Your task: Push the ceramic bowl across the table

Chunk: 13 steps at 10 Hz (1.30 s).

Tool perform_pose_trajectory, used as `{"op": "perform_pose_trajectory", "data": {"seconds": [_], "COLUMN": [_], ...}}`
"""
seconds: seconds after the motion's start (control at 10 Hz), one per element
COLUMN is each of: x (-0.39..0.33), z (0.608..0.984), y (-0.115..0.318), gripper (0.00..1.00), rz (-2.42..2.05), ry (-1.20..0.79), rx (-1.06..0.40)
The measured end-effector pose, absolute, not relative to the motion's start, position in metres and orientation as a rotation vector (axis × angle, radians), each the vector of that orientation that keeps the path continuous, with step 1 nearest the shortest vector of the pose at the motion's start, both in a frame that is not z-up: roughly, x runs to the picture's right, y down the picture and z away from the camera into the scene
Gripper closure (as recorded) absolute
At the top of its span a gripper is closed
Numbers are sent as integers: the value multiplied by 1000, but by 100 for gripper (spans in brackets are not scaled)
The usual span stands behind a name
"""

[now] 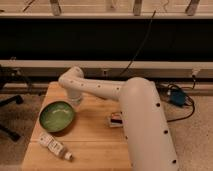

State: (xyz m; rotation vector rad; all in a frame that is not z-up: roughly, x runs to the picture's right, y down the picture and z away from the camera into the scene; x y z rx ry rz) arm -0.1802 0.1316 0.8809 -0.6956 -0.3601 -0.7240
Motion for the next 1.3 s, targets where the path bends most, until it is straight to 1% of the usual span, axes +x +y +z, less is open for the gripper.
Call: {"op": "perform_pose_trajectory", "data": {"seconds": [0.4,1.3], "x": [-215,-265], "z": [873,852], "y": [145,163], "gripper": [100,100], "rz": [-803,-936], "ry": [-421,-525], "rx": [-701,-694]}}
